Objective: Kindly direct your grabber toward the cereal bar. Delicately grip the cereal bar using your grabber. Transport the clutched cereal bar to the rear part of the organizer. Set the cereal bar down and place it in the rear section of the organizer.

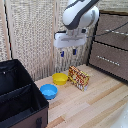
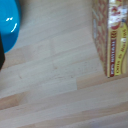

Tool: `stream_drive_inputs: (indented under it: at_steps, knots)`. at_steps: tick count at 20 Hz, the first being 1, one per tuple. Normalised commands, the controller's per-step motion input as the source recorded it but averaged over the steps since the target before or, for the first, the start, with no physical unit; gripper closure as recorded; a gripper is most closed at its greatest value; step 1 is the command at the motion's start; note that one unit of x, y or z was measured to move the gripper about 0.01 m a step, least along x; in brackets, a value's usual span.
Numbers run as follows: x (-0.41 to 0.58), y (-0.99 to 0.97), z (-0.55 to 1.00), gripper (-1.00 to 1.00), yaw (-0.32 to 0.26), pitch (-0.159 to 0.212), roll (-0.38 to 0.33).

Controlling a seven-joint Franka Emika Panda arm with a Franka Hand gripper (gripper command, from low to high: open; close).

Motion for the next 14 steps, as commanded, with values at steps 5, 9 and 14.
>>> stream_drive_inputs:
  at_steps: [5,9,14]
  knots:
    - [-0.076,-0.72,-0.09,-1.0,0.0,0.0,0.058]
    - [-0.151,-0.45,-0.23,-1.0,0.0,0.0,0.005]
    - [-0.178,-0.1,-0.25,-1.0,0.0,-0.007,0.0]
